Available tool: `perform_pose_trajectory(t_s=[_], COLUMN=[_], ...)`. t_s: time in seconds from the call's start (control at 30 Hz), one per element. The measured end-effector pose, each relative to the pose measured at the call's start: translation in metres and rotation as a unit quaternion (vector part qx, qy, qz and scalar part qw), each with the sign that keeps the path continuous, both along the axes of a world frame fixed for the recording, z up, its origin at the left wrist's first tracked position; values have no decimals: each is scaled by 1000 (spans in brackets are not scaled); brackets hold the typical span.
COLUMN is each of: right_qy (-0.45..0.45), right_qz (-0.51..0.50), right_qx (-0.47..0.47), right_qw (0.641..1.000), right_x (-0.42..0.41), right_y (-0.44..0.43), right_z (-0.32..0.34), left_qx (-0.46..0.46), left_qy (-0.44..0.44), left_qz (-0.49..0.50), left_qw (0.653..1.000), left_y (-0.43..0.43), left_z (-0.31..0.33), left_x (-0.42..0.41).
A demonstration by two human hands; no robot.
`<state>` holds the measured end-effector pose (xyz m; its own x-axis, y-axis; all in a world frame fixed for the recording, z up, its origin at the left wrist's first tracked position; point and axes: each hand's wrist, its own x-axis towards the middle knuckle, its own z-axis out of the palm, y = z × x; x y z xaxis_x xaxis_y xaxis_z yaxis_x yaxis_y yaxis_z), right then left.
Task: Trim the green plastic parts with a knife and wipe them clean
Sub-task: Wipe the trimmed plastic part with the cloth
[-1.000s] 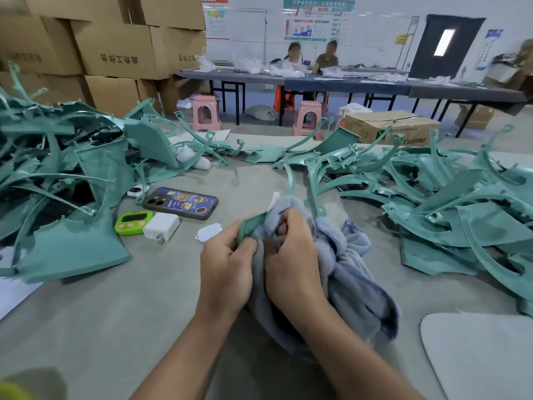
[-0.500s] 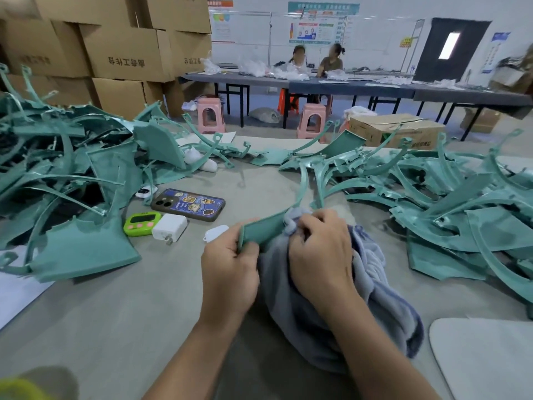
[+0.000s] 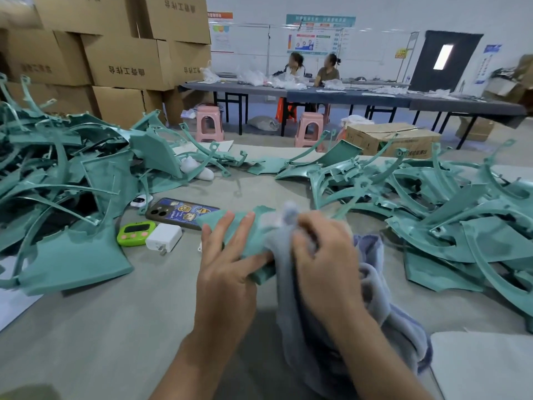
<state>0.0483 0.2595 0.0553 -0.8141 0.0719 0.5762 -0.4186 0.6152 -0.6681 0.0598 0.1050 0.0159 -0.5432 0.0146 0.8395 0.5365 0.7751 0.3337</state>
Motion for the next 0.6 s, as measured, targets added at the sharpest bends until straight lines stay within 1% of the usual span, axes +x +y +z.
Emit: perform_pose_trajectory(t_s=[0.03,0.07,0.1,0.13,0.17,0.2,0.23,0.27,0.3,0.33,0.37,0.4,0.43,0.5,0.53,0.57,0.6], right_qy=[-22,-46,-73,-99,-115,-117,-111,-105,-96,-83,-71,-66,-67,-95,-116,-135,-148], right_qz=[39,78,110,134,156,174,188,191,181,168,163,166,174,199,222,253,283], right_qx=[33,43,40,39,42,49,61,82,112,145,168,179,177,135,95,44,-16], right_qw=[998,995,990,985,980,976,974,973,972,972,970,968,966,966,963,957,948], right_x=[1,0,0,0,0,1,2,3,5,6,7,6,5,3,2,2,2], right_y=[-7,-11,-12,-12,-10,-9,-8,-9,-10,-11,-12,-12,-11,-7,-5,-4,-4], right_z=[-5,-8,-11,-12,-12,-13,-14,-14,-15,-15,-15,-15,-15,-15,-14,-13,-12], left_qx=[0,12,44,100,188,290,388,496,601,680,722,736,739,724,704,676,643], left_qy=[13,15,3,-18,-54,-110,-169,-210,-226,-216,-205,-209,-230,-312,-341,-350,-332], left_qz=[2,17,38,62,78,74,41,-26,-102,-144,-146,-131,-110,-81,-67,-52,-40], left_qw=[1000,1000,998,993,978,948,905,842,760,686,645,631,624,610,620,647,689], left_y=[0,2,2,1,1,2,1,1,0,-3,-6,-10,-14,-15,-13,-11,-8], left_z=[-2,-2,-2,-1,2,5,8,10,11,11,12,12,10,10,9,10,14], left_x=[0,1,1,0,0,-1,-3,-6,-9,-12,-14,-16,-17,-16,-15,-13,-10])
